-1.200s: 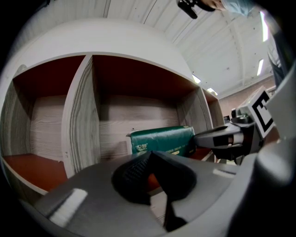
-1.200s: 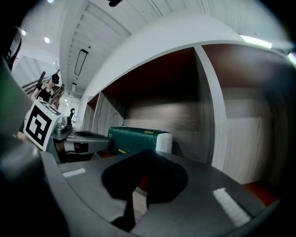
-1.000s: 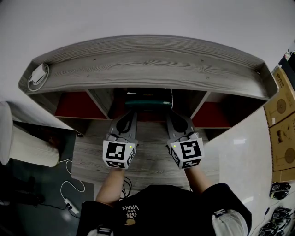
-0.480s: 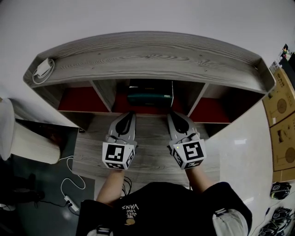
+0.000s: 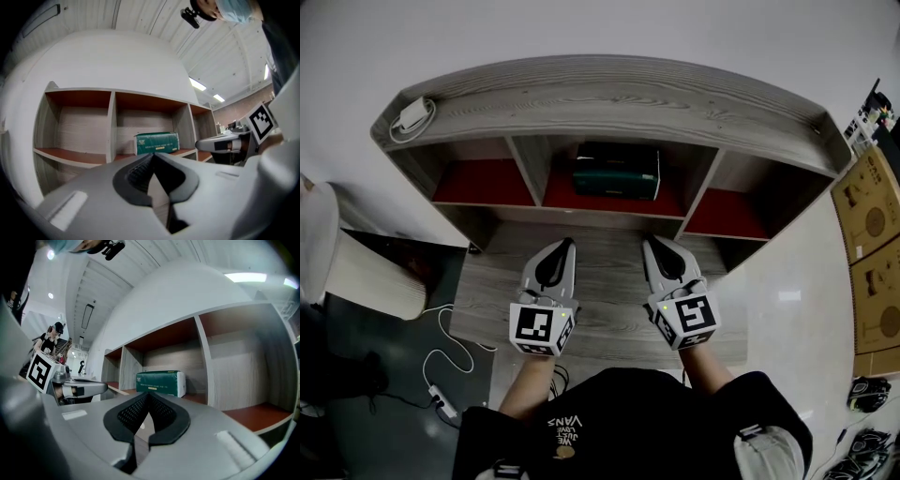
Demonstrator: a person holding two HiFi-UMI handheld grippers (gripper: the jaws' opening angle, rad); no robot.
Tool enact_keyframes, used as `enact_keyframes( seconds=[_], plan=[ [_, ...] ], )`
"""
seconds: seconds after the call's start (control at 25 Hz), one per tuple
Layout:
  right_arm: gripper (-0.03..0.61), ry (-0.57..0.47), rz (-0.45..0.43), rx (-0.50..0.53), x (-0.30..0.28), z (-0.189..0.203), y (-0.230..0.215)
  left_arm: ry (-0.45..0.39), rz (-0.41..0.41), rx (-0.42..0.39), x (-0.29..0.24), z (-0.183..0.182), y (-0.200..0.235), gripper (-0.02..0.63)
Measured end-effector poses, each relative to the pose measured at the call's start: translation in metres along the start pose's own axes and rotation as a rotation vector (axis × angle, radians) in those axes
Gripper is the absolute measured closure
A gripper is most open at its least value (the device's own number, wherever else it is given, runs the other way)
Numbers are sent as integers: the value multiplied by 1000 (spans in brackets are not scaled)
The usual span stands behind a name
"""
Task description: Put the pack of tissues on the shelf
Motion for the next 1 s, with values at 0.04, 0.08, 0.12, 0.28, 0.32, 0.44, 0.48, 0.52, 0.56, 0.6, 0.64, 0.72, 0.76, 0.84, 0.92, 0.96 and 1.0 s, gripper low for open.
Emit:
enact_keyframes(
  seconds=[0.04,0.08,0.12,0.28,0.32,0.44,0.48,0.52,0.56,0.6,0.64,0.72,0.76,0.84,0.92,0.96,1.0],
  plan=[
    [575,0,-8,0,3,3,4,0,-5,4,6,2,-1,561],
    [575,0,-15,2,7,5,8,1,-9,8,12,4,-2,561],
    [575,2,-22,3,10,8,13,4,-11,12,19,7,-3,561],
    [575,45,-52,9,26,18,32,21,-17,34,43,19,-8,561],
    [575,54,-59,10,29,21,37,25,-18,38,49,22,-9,561],
    [575,75,-73,8,40,32,49,41,-24,46,67,33,-12,561],
    [575,80,-74,6,44,35,53,48,-27,48,73,37,-13,561],
    [575,85,-74,4,48,39,56,54,-30,51,79,41,-13,561],
    [575,89,-74,2,51,42,59,59,-32,57,85,44,-14,561],
    [575,94,-74,2,55,44,62,61,-32,66,90,47,-16,561],
    [575,98,-75,1,58,47,65,63,-31,77,95,51,-17,561],
    [575,107,-75,0,65,53,71,71,-27,87,105,57,-20,561],
    [575,112,-76,-1,68,57,74,77,-24,83,110,61,-22,561],
    [575,125,-77,-4,74,64,80,84,-15,62,119,65,-26,561],
    [575,141,-78,-10,80,71,84,92,-7,55,127,71,-30,561],
    [575,149,-77,-12,83,75,87,99,-5,58,131,75,-32,561],
    [575,157,-76,-13,85,78,89,106,-4,64,135,79,-33,561]
  ],
)
Point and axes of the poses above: the fingertips, and each gripper's own axes: x backward along the fingers, y to its left, z out of its underside, the point moved 1 cm from there along x, backward along the fingers, and after that the axes turned 9 degrees about y, right-handed, at the moved point
